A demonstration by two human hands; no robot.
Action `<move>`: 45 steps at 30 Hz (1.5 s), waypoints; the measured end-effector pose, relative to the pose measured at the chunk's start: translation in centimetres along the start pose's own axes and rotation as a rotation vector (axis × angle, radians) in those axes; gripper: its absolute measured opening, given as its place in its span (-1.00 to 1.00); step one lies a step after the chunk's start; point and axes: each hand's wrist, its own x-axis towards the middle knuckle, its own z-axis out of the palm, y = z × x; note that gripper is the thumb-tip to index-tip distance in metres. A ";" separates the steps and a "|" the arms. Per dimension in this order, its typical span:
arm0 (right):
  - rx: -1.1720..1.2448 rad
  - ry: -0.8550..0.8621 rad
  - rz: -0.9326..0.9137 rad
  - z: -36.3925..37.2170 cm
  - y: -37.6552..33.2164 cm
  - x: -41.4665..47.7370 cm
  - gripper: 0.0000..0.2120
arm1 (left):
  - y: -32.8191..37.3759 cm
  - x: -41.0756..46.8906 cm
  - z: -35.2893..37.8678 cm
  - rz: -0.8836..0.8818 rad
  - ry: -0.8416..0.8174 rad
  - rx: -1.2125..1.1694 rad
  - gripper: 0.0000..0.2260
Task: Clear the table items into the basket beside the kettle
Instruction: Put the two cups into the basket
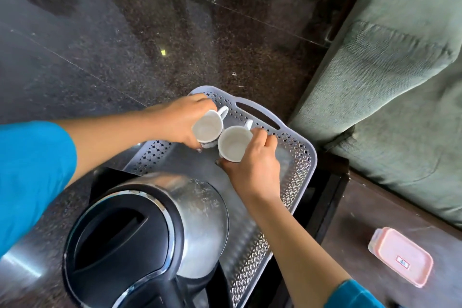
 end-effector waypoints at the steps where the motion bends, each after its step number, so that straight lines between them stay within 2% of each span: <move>1: -0.005 0.000 -0.006 0.1 0.1 0.0 -0.32 | -0.1 0.1 0.1 -0.004 0.010 0.013 -0.41; 8: -0.058 -0.012 -0.054 0.1 0.2 0.1 -0.32 | 0.0 0.2 0.1 -0.044 0.015 0.084 -0.41; 15: -0.019 -0.036 -0.074 0.1 0.2 0.2 -0.29 | 1.2 -0.4 -1.2 0.006 0.014 0.384 -0.30; 18: -0.008 -0.068 -0.075 0.0 0.2 0.0 -0.19 | 2.2 -0.4 -2.0 -0.094 -0.079 0.325 -0.18; 21: -0.029 -0.059 -0.116 -0.5 0.1 -0.1 -0.05 | 3.6 -0.8 -2.9 -0.189 -0.044 0.233 -0.13; 24: -0.041 -0.062 -0.171 -1.7 0.0 -0.7 -0.02 | 5.6 -1.4 -3.5 -0.166 0.037 0.195 -0.17; 26: -0.014 -0.097 -0.198 -2.7 -0.2 -1.3 -0.01 | 7.2 -1.8 -3.8 -0.116 0.019 0.117 -0.10; 30: 0.049 -0.068 -0.230 -5.7 0.5 -3.1 -0.05 | 12.0 -2.7 -3.8 -0.048 -0.047 0.013 -0.01; 35: -0.013 -0.002 -0.240 -10.7 4.4 -6.7 -0.17 | 18.9 -3.5 -3.2 0.068 -0.104 0.011 -0.16; 38: -0.042 -0.016 -0.240 -14.2 8.0 -10.3 -0.28 | 23.9 -4.0 -1.8 0.155 -0.171 0.001 -0.19; 41: -0.034 -0.037 -0.171 -17.4 12.4 -14.4 -0.42 | 29.7 -4.5 0.5 0.246 -0.259 -0.004 -0.18; 45: -0.017 -0.025 -0.014 -20.6 19.0 -20.2 -0.49 | 36.9 -5.1 5.3 0.327 -0.364 -0.022 -0.21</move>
